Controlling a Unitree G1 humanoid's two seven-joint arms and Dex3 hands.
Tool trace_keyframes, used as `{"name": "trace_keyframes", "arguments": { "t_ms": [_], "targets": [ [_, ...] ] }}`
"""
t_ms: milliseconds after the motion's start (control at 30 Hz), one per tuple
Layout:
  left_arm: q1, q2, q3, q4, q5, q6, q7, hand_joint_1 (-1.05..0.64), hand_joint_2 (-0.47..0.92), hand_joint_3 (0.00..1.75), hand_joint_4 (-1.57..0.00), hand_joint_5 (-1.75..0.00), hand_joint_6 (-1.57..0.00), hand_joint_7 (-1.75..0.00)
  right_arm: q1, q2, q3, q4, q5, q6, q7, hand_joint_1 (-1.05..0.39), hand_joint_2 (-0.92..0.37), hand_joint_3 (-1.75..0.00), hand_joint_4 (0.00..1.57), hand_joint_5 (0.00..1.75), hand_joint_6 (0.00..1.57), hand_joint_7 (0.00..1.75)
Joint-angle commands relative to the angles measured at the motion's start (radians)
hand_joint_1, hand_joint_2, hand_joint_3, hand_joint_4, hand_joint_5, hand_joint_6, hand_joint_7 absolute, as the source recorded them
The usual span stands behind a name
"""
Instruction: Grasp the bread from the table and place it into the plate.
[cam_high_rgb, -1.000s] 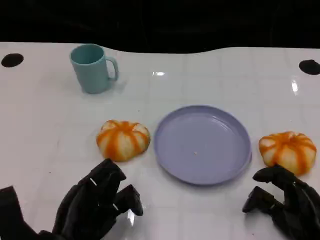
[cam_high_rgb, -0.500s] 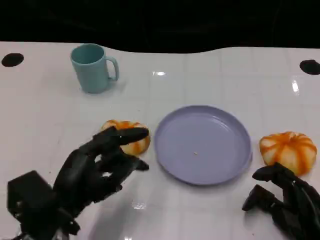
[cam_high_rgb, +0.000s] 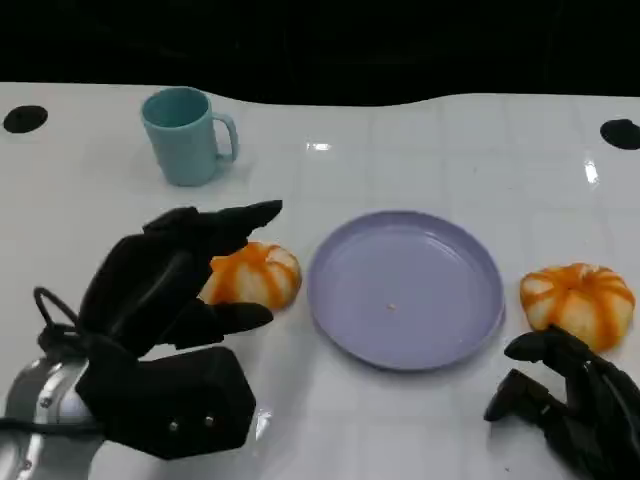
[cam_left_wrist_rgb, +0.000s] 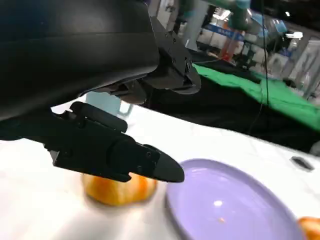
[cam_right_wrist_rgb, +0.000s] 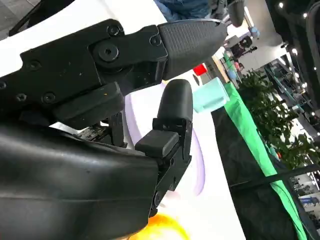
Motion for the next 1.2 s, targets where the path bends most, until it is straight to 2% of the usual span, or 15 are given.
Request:
{"name": "trace_keyframes", "arguments": {
  "t_ms": [33,100,167,233,367,533,733,833,1200],
  "targets": [
    [-0.011,0.034,-0.020,-0.021,0.026,0.027,0.002,-0.54,0.89,0.01,-0.12,-0.25,-0.32,0.00,0.008,-0.014,-0.007,-0.002,0.005,0.011,-0.001,-0.51,-0.92,-0.23,0.69,1.49,0.62,1.17],
    [-0.064,0.056,-0.058,0.011,0.079,0.066,-0.046,-0.54,0.89,0.01,-0.12,-0.24,-0.32,0.00,0.011,-0.012,-0.007,-0.004,0.002,0.002,-0.001,-0.51,-0.92,-0.23,0.69,1.49,0.62,1.17],
    [-0.132,0.083,-0.106,0.051,0.146,0.116,-0.109,-0.46,0.83,0.00,-0.02,-0.11,-0.18,0.00,0.015,-0.010,-0.007,-0.006,-0.001,-0.010,-0.002,-0.51,-0.92,-0.23,0.69,1.49,0.62,1.17],
    [-0.150,0.090,-0.123,0.058,0.162,0.138,-0.124,-0.44,0.82,0.00,0.00,-0.08,-0.15,0.00,0.016,-0.009,-0.007,-0.007,-0.001,-0.013,-0.002,-0.51,-0.92,-0.23,0.69,1.50,0.62,1.17],
    [-0.247,0.078,-0.196,0.159,0.198,0.209,-0.205,-0.39,0.79,0.00,0.00,-0.01,-0.12,0.00,0.018,-0.011,-0.005,-0.014,0.001,0.003,-0.006,-0.52,-0.92,-0.23,0.68,1.49,0.61,1.18],
    [-0.331,0.057,-0.267,0.275,0.222,0.263,-0.230,-0.42,0.79,0.01,0.00,0.00,-0.12,0.00,0.026,-0.010,-0.003,-0.030,0.002,0.010,-0.011,-0.52,-0.92,-0.23,0.69,1.48,0.61,1.18],
    [-0.443,0.004,-0.341,0.495,0.237,0.296,-0.188,-0.50,0.78,0.00,-0.04,-0.02,-0.14,-0.01,0.034,-0.013,0.000,-0.042,-0.004,0.010,-0.018,-0.53,-0.92,-0.23,0.69,1.47,0.61,1.18],
    [-0.514,-0.039,-0.366,0.668,0.218,0.289,-0.163,-0.51,0.78,0.00,-0.04,-0.02,-0.14,-0.01,0.038,-0.011,-0.001,-0.049,0.000,0.017,-0.023,-0.53,-0.92,-0.21,0.70,1.47,0.62,1.18],
    [-0.652,-0.144,-0.401,1.085,0.154,0.217,-0.002,-0.45,0.77,0.01,-0.10,-0.04,-0.19,-0.01,0.039,-0.017,-0.001,-0.048,-0.004,0.012,-0.013,-0.53,-0.92,-0.22,0.67,1.48,0.60,1.18]
  ]
}}
